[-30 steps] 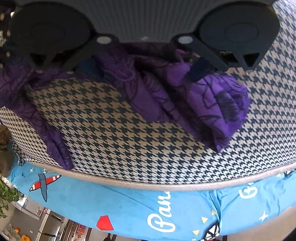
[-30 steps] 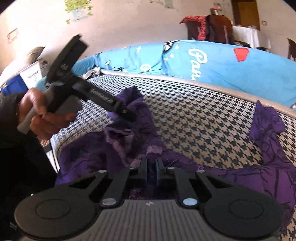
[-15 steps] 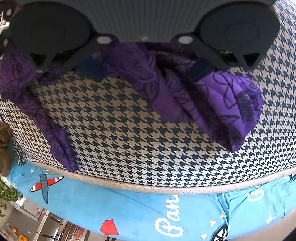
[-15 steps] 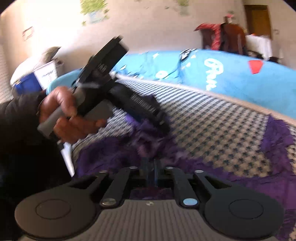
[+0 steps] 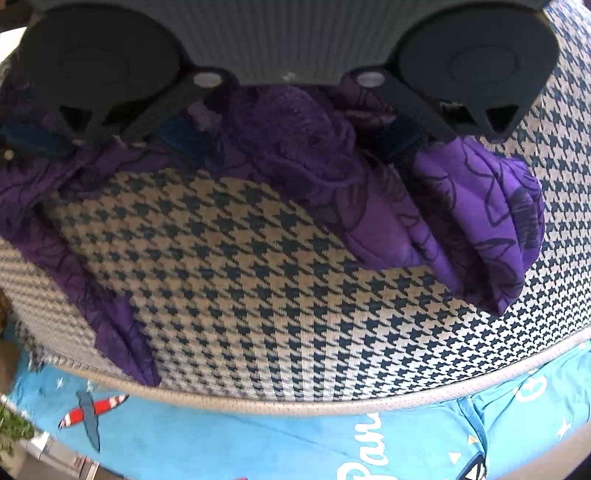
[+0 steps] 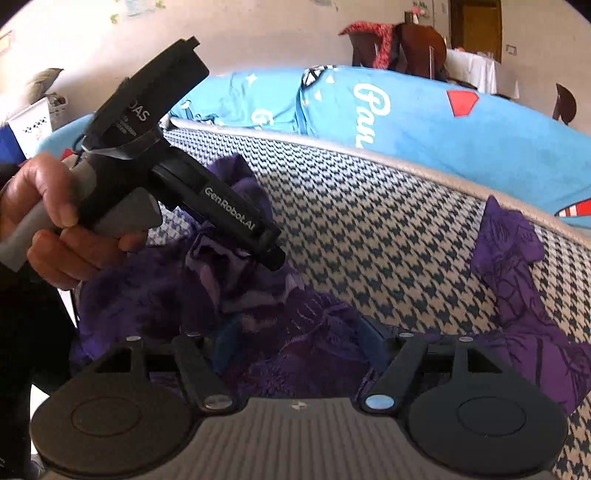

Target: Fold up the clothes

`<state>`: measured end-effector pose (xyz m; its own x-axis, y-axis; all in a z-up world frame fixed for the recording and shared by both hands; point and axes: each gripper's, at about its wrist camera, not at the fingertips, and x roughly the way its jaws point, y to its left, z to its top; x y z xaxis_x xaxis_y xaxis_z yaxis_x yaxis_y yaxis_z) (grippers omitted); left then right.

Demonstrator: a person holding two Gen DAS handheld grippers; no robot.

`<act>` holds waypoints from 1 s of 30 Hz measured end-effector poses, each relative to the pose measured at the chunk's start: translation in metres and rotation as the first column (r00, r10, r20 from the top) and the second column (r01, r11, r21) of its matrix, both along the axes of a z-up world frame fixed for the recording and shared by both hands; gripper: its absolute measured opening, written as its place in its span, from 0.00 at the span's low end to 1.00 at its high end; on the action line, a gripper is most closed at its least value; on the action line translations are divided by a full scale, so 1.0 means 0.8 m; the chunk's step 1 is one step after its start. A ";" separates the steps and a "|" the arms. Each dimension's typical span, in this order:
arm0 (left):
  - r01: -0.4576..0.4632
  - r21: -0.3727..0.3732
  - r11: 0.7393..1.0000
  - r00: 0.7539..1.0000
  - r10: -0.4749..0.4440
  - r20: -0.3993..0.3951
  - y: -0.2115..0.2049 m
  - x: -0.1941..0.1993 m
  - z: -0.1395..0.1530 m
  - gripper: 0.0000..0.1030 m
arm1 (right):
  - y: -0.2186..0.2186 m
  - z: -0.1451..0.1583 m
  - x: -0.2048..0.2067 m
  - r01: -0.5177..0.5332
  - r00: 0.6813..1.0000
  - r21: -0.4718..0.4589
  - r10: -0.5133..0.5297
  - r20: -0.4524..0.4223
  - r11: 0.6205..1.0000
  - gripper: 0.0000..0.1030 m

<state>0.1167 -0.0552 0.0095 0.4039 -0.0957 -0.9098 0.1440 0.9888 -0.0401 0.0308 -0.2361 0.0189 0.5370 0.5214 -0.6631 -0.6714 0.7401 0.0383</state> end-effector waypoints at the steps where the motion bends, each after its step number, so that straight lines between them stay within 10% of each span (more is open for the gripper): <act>1: 0.003 0.017 1.000 1.000 -0.003 0.000 -0.004 -0.002 -0.004 1.00 | 0.000 -0.002 0.000 0.002 1.000 0.004 -0.002 -0.004 1.000 0.68; 6: 0.056 0.069 0.996 0.998 -0.058 0.028 -0.023 -0.011 -0.010 0.89 | -0.005 -0.006 0.000 0.000 1.000 -0.007 0.000 0.003 1.000 0.45; 10: 0.094 0.009 0.996 0.995 -0.095 0.042 -0.026 -0.018 -0.003 0.59 | -0.013 -0.004 0.002 0.022 1.000 0.012 -0.022 0.005 1.000 0.16; 17: 0.063 -0.042 0.997 0.995 -0.059 0.086 -0.013 -0.016 0.009 0.31 | -0.020 0.010 0.003 0.046 0.996 0.048 -0.049 0.069 0.998 0.07; 30: -0.092 -0.122 0.988 0.969 0.117 0.217 0.012 0.002 0.029 0.31 | -0.034 0.047 0.027 0.261 0.936 0.205 -0.299 0.184 0.943 0.07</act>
<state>0.1186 -0.0456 0.0330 0.6085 -0.1366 -0.7817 0.0575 0.9901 -0.1283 0.0528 -0.2632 0.0567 0.7944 0.4269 -0.4322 -0.4447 0.8933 0.0650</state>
